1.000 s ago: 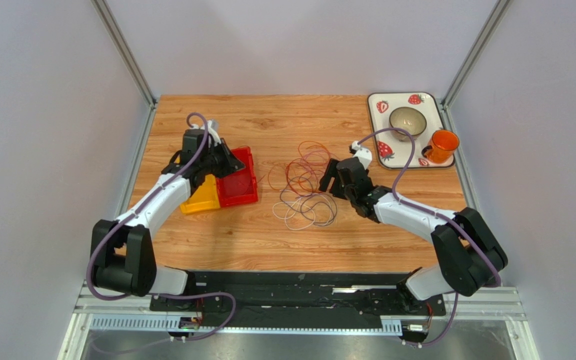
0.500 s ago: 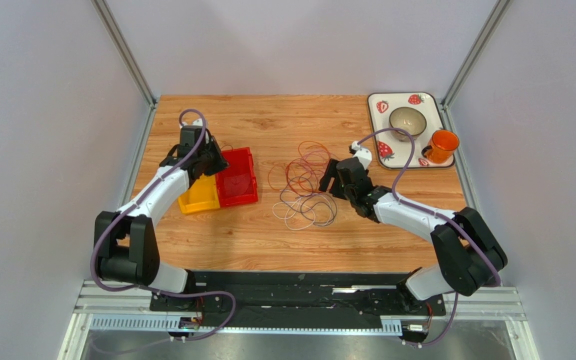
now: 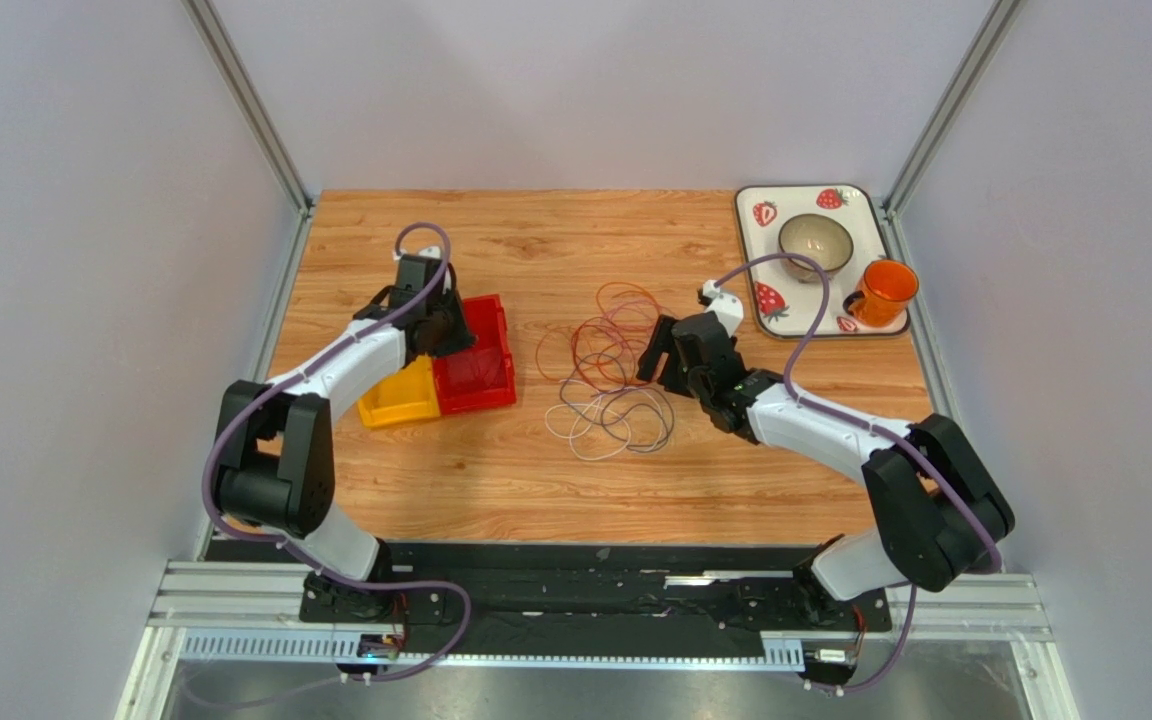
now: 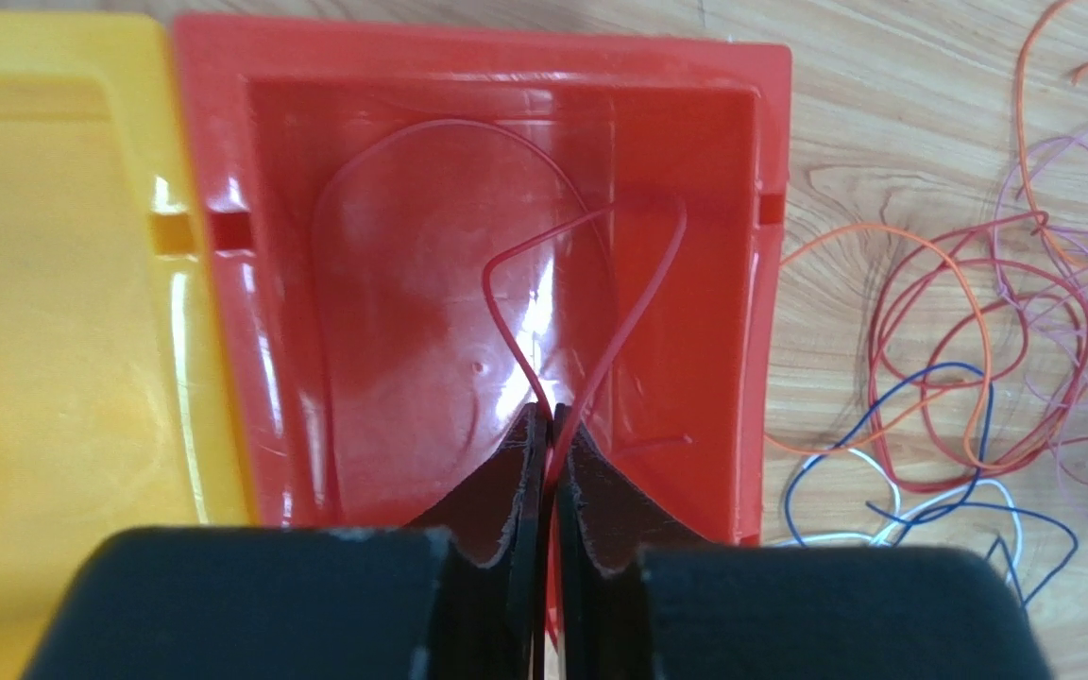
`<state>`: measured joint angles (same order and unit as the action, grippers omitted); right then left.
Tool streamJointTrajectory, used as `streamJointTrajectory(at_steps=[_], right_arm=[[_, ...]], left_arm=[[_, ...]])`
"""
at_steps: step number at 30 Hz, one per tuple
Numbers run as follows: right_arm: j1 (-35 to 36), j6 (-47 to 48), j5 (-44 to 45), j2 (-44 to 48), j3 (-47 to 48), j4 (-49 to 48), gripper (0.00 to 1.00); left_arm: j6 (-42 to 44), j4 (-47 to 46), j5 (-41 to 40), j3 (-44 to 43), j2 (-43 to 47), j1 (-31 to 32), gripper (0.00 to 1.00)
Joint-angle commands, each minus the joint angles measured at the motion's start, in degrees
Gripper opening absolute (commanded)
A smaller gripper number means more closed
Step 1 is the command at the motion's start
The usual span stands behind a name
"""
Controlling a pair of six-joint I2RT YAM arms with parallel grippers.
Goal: Untangle the cables
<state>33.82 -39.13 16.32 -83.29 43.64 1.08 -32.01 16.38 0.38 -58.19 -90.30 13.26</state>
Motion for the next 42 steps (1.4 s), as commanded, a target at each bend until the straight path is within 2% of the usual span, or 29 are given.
streamJointTrajectory(at_steps=[1,4,6,9,15,20,27,35,42], right_arm=[[-0.25,0.81,0.12,-0.39,2.15,0.32,0.77],[-0.16,0.81,0.29,-0.30,2.15,0.24,0.77],[-0.16,0.81,0.21,-0.39,2.15,0.24,0.77],[-0.16,0.81,0.12,-0.30,2.15,0.24,0.77],[-0.25,0.73,0.12,-0.30,2.15,0.15,0.77],[-0.16,0.90,0.12,-0.21,1.98,0.06,0.77],[-0.25,1.87,-0.14,0.14,1.80,0.06,0.77],[-0.25,0.82,1.78,0.93,1.19,0.67,0.77],[-0.25,-0.42,2.67,1.90,-0.04,-0.11,0.77]], left_arm=[[0.81,0.49,-1.70,-2.54,0.39,0.54,0.29],[1.68,2.60,-3.28,-3.33,1.97,0.54,0.58],[2.30,3.92,-4.16,-3.68,3.37,0.63,0.65],[2.74,5.59,-4.78,-4.21,4.87,0.63,0.70],[3.79,8.40,-6.97,-5.96,9.52,2.91,0.71],[7.31,11.39,-10.93,-9.39,13.04,8.97,0.72],[9.42,5.51,-6.63,-3.34,18.40,15.03,0.71],[6.96,-0.64,-4.16,3.61,17.80,21.63,0.68],[6.61,-1.45,-6.35,4.41,12.44,32.00,0.67]])
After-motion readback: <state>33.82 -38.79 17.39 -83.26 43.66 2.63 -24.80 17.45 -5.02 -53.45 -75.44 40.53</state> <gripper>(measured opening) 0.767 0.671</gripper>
